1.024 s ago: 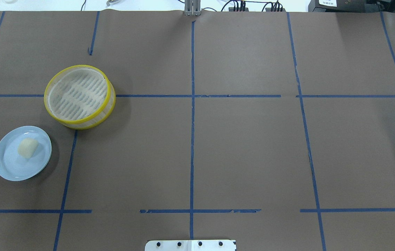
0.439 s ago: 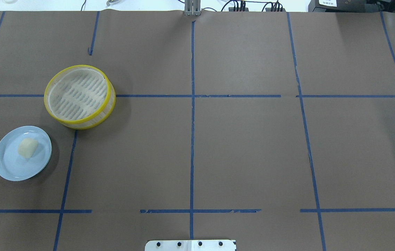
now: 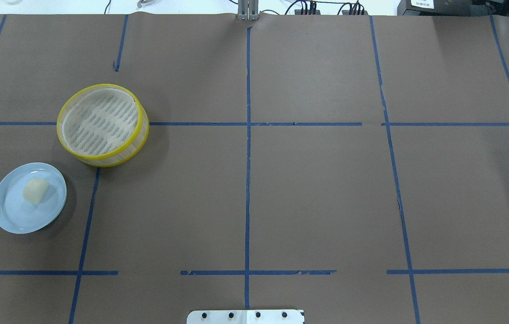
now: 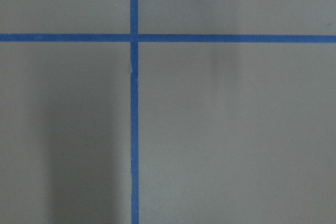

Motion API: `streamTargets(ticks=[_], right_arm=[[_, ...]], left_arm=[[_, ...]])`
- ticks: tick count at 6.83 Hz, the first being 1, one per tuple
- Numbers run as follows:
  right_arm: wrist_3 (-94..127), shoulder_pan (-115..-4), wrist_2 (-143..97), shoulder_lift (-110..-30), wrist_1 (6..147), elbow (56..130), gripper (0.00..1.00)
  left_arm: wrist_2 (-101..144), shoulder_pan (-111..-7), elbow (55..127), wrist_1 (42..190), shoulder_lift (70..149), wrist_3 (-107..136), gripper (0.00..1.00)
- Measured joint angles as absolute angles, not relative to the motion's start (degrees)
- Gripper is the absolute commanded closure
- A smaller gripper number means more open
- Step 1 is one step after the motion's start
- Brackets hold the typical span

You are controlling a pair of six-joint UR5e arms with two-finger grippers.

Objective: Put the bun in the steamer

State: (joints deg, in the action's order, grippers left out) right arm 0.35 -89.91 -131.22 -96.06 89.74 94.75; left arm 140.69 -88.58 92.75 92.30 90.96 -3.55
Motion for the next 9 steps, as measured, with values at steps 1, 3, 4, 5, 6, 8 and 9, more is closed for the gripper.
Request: streamTargets(ticks=[1, 3, 4, 5, 6, 8, 9], right_arm=[[0.4, -89.9, -131.2, -96.1, 89.7, 94.7, 0.00], [0.4, -89.9, -131.2, -96.1, 89.7, 94.7, 0.00], [0.4, -89.9, -131.2, -96.1, 89.7, 94.7, 0.00], [0.4, -89.9, -131.2, -96.1, 89.7, 94.7, 0.00], [0.4, -89.9, -131.2, -96.1, 89.7, 94.7, 0.00], [0.4, -89.9, -131.2, -96.1, 89.7, 94.7, 0.00], [0.4, -89.9, -131.2, -96.1, 89.7, 94.7, 0.00]], left_arm=[[141.5, -83.0, 93.5, 100.5, 90.8, 6.7, 0.00], [134.8, -68.8, 96.1, 114.8, 90.3, 28.8, 0.02], [131.2, -62.2, 98.0, 117.1, 89.9, 35.8, 0.01], [128.8, -56.7, 99.2, 118.6, 89.5, 40.6, 0.01], [126.1, -52.3, 99.6, 120.8, 88.8, 44.3, 0.01], [123.3, -48.4, 99.7, 123.8, 87.1, 46.6, 0.01], [122.2, -47.6, 99.7, 124.1, 86.9, 46.7, 0.01]])
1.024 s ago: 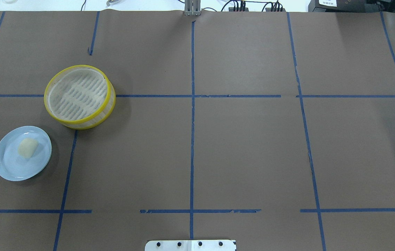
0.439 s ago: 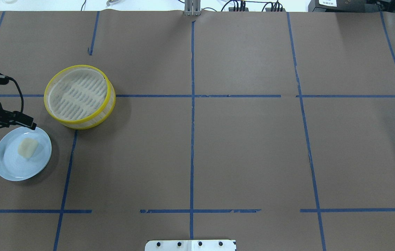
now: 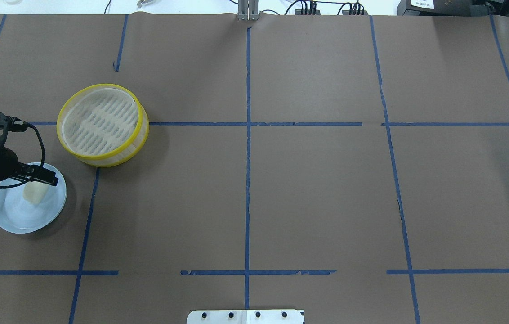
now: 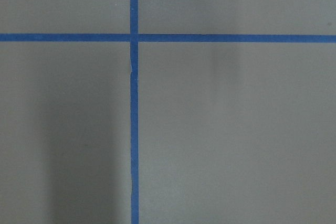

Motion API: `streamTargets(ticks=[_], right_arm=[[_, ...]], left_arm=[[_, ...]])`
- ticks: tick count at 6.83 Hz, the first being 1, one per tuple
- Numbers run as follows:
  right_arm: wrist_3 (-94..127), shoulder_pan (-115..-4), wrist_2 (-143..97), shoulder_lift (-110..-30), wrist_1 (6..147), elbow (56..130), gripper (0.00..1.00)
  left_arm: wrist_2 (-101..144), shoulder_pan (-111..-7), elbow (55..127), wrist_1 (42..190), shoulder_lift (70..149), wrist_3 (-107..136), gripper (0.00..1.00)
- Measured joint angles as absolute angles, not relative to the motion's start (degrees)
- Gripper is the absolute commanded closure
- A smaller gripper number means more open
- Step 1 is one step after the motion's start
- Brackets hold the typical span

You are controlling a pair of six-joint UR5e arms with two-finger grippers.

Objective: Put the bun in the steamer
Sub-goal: 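Reach the left gripper down to the bun on the blue plate and grasp it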

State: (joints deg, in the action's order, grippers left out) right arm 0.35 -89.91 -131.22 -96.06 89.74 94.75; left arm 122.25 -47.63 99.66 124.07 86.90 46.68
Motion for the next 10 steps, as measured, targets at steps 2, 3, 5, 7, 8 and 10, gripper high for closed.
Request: streamTargets(ticks=[2, 3, 5, 7, 8, 10], right_arm=[[0.4, -89.9, -131.2, -96.1, 89.7, 94.7, 0.00], [0.4, -89.9, -131.2, -96.1, 89.7, 94.7, 0.00], [0.4, -89.9, -131.2, -96.1, 89.7, 94.7, 0.00], [0.4, -89.9, -131.2, -96.1, 89.7, 94.7, 0.00], [0.4, -89.9, -131.2, -96.1, 89.7, 94.7, 0.00], [0.4, -89.9, -131.2, -96.1, 89.7, 94.7, 0.00]], left_arm=[[119.1, -45.8, 99.0, 123.3, 86.6, 46.7, 0.02], [118.6, -45.2, 98.8, 122.8, 86.6, 46.7, 0.09], [118.6, -44.6, 98.7, 122.3, 86.6, 46.7, 0.32], [119.1, -44.5, 98.7, 122.3, 86.6, 46.4, 0.53], [119.1, -44.5, 98.9, 122.3, 86.5, 46.4, 0.59], [119.2, -44.7, 99.4, 122.3, 86.5, 46.3, 0.64]])
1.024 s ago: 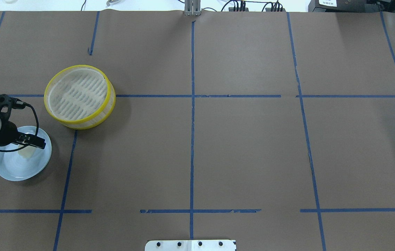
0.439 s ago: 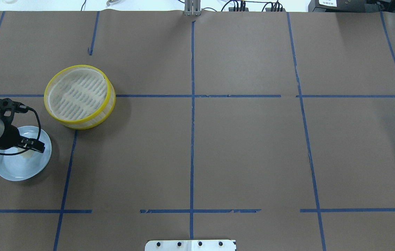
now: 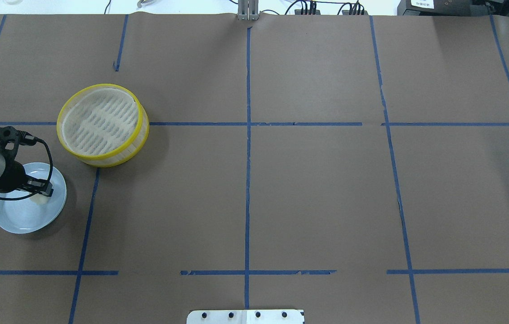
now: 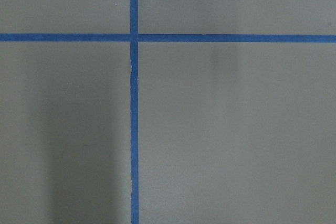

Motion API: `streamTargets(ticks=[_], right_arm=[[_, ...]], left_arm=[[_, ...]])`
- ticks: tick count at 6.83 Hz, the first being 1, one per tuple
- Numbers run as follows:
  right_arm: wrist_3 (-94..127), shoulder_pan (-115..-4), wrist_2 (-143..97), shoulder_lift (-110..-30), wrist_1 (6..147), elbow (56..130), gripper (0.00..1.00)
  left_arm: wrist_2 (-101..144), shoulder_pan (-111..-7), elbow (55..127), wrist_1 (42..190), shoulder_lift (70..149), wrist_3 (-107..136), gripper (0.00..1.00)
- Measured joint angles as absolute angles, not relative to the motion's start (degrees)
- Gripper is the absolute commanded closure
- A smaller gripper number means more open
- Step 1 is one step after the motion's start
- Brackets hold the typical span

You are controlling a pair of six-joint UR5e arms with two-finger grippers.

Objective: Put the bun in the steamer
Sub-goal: 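Reach the left gripper down to the bun on the blue plate and grasp it, then lift the bun with the left gripper and carry it over the steamer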

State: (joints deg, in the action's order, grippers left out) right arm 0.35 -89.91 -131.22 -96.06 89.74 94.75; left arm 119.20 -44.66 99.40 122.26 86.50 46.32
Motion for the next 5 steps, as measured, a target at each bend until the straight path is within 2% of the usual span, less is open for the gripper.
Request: streamTargets(ticks=[3, 5], right_arm=[[0.4, -89.9, -131.2, -96.1, 89.7, 94.7, 0.00], [0.4, -89.9, -131.2, -96.1, 89.7, 94.7, 0.00]], left_arm=[[120.4, -46.8, 105.5, 120.9, 86.1, 46.5, 0.63], [126.3, -53.4, 109.4, 116.2, 90.3, 47.5, 0.65]])
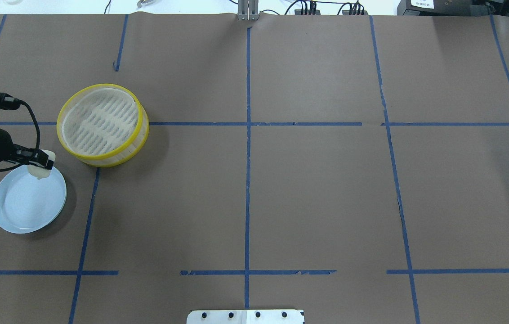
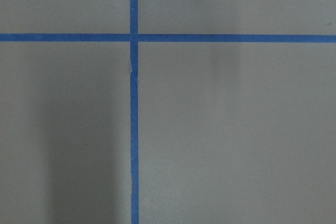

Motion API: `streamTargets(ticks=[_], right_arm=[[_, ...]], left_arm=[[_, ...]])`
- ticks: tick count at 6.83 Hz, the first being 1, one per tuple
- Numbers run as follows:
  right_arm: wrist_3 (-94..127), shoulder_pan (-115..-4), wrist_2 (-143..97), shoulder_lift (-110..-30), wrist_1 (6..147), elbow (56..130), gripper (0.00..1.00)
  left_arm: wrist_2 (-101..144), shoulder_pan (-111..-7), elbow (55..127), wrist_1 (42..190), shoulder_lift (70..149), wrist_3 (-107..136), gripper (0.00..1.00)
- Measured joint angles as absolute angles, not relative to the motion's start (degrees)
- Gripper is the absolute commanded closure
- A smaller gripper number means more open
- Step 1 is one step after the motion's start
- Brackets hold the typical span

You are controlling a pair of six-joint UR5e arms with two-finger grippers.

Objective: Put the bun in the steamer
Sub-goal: 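Lift the bun with the left gripper and carry it over the steamer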

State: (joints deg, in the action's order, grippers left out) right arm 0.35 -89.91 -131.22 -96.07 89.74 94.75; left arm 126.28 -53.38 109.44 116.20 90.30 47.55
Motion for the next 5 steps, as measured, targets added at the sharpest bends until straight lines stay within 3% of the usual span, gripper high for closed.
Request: streamTargets(ticks=[3, 5], right_arm=[[0.4, -89.9, -131.2, -96.1, 89.7, 94.7, 0.00], [0.4, -89.9, -131.2, -96.1, 89.7, 94.7, 0.00]], left_arm=[[127.8, -55.5, 99.4, 109.4, 106.3, 54.5, 0.67], [125.6, -53.0, 92.9, 109.3, 109.2, 55.1, 0.65]])
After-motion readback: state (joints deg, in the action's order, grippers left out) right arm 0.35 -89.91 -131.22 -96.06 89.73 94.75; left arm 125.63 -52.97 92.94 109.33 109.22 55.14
